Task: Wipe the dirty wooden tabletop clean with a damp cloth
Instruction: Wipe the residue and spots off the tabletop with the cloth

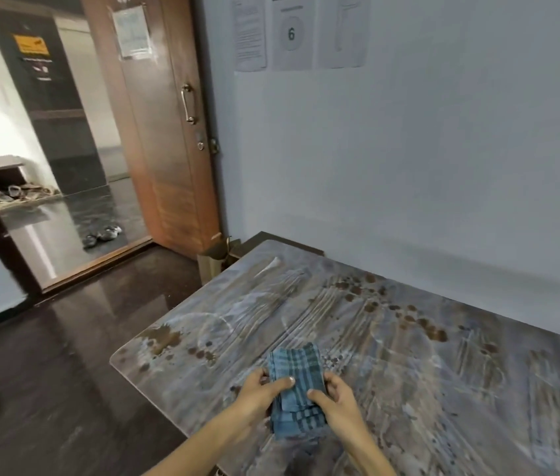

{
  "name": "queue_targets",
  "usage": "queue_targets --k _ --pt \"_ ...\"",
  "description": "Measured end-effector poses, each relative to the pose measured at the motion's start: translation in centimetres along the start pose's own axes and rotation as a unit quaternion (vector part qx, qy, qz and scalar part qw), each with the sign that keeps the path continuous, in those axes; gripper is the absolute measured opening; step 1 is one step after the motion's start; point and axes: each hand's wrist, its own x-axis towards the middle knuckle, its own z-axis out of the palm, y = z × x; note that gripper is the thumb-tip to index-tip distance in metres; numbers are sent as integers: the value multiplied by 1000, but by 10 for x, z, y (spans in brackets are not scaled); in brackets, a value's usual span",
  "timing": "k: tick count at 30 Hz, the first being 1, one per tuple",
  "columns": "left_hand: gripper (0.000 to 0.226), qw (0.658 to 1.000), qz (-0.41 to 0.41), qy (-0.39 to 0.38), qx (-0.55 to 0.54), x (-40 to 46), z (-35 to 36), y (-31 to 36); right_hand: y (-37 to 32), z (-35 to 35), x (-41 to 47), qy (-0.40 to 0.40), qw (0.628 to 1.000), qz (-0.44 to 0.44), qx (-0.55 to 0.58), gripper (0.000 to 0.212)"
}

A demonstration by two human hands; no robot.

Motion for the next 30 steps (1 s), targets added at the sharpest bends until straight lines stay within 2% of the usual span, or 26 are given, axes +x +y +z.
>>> queue_targets --k 4,9,13,16,21,27,30 --pt "39 1000 12 1 1 11 -26 9 -5 25 17 -22 1000 -9 -3 11" --pt "40 1000 11 8 10 42 -52 23 -6 52 50 -25 999 -14 -17 19" --pt "31 1000 -5 9 17 77 -70 34 -6 71 83 -20 999 -29 -32 19" --pt "24 999 -29 2 18 104 -81 46 -3 87 110 -6 999 -29 -46 18" --pt "29 997 -61 -3 42 158 -100 64 3 109 161 13 999 -2 -39 17" --pt "11 997 -69 -3 45 218 -109 78 11 129 217 55 998 23 -35 17" --pt "11 996 -70 -19 48 246 -113 84 14 134 246 64 996 33 -43 19"
